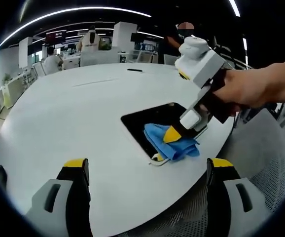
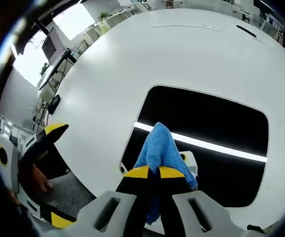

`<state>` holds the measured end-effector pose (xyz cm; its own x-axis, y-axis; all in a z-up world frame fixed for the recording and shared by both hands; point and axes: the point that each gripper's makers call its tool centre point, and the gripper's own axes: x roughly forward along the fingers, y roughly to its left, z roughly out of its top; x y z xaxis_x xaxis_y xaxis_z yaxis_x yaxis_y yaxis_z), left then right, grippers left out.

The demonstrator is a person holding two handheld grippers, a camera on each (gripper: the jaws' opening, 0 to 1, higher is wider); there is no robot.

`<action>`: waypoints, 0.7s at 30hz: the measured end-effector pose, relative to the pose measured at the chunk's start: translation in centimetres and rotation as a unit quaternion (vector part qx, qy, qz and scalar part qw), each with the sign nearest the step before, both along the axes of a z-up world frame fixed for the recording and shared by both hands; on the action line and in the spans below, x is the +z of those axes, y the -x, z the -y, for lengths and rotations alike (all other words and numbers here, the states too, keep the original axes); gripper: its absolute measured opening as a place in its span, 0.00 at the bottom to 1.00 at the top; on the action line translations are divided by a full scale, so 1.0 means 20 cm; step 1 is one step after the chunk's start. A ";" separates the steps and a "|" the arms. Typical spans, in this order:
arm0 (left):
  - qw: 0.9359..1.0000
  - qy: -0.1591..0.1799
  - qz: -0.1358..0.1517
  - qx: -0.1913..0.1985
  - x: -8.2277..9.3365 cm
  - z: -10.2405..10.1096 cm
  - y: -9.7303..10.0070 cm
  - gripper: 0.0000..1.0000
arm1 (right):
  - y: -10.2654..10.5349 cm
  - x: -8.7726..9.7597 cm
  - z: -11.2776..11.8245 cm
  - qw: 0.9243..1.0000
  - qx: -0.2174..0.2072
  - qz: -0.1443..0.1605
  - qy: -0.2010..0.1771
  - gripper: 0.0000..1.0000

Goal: Wipe the mirror surface with the cleaning cloth until all visible marks leave the cleaned area.

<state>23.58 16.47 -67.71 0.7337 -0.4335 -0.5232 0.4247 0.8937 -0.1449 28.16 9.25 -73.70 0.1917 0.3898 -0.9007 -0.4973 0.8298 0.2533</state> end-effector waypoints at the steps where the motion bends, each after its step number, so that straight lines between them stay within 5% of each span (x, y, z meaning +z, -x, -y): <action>1: 1.000 -0.001 0.003 0.001 0.00 0.00 0.00 0.99 | 0.00 0.00 -0.01 1.000 0.001 0.000 0.000 0.00; 21: 1.000 0.007 0.005 -0.005 0.02 0.01 0.00 0.98 | 0.02 0.00 -0.09 1.000 0.016 0.010 -0.006 0.00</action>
<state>23.60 16.18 -67.39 0.7339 -0.4485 -0.5102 0.4356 0.8870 -0.1531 27.78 11.11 -73.69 0.1976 0.4063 -0.8921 -0.5282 0.8108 0.2522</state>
